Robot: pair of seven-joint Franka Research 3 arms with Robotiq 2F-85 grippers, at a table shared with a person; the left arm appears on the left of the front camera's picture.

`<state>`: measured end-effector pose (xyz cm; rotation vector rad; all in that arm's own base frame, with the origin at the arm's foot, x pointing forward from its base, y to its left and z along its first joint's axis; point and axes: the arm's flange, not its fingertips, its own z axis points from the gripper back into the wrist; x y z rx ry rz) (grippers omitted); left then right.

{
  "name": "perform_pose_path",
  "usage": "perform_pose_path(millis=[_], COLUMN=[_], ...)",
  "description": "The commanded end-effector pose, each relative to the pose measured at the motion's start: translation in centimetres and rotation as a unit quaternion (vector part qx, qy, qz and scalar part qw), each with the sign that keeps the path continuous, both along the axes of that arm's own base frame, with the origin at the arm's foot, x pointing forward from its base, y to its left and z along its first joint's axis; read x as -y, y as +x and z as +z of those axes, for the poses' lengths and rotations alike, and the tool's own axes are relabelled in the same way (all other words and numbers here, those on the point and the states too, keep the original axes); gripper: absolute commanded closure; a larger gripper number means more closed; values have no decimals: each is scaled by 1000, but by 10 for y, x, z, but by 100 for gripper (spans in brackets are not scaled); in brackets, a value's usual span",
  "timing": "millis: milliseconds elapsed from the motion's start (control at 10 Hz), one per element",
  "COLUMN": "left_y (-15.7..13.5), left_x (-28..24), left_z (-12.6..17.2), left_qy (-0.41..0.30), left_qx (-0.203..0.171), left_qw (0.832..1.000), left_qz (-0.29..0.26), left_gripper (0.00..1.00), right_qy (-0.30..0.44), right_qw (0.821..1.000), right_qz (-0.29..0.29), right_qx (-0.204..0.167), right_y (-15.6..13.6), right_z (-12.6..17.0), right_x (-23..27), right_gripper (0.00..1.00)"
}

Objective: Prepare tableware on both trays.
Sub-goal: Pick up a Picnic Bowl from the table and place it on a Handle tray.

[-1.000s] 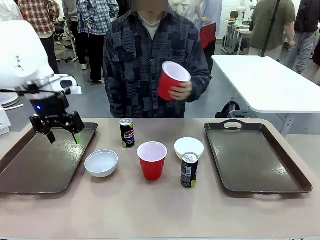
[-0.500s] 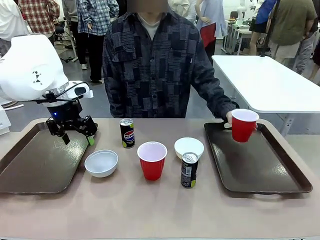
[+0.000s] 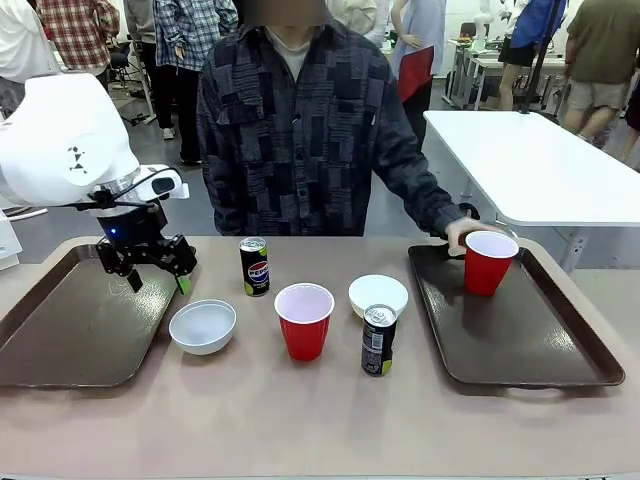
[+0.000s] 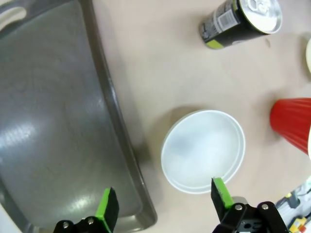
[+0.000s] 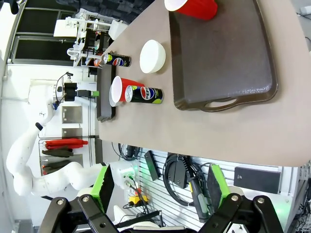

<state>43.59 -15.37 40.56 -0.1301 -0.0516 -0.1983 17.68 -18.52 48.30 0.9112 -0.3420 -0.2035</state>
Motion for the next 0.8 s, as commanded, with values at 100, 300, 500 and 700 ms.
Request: perform_pose_path(millis=[100,300,500,700], left_y=[-2,-1,-1,0], left_x=[15,22,28,32], left_z=[-33,-54,-60,-60], left_qy=[15,39,45,42], left_qx=[2,-4,-6,-6], left_qw=[1000,999,998,999], left_qz=[-20,-24,-33,-34], left_gripper=[0,0,54,56], right_qy=[9,9,9,9], right_qw=[1000,1000,1000,1000], right_qz=[5,5,5,5], right_qx=[10,10,10,10], right_y=[1,1,1,1], right_z=[-1,-1,-1,-1], right_x=[1,1,1,1], right_gripper=[0,0,0,0])
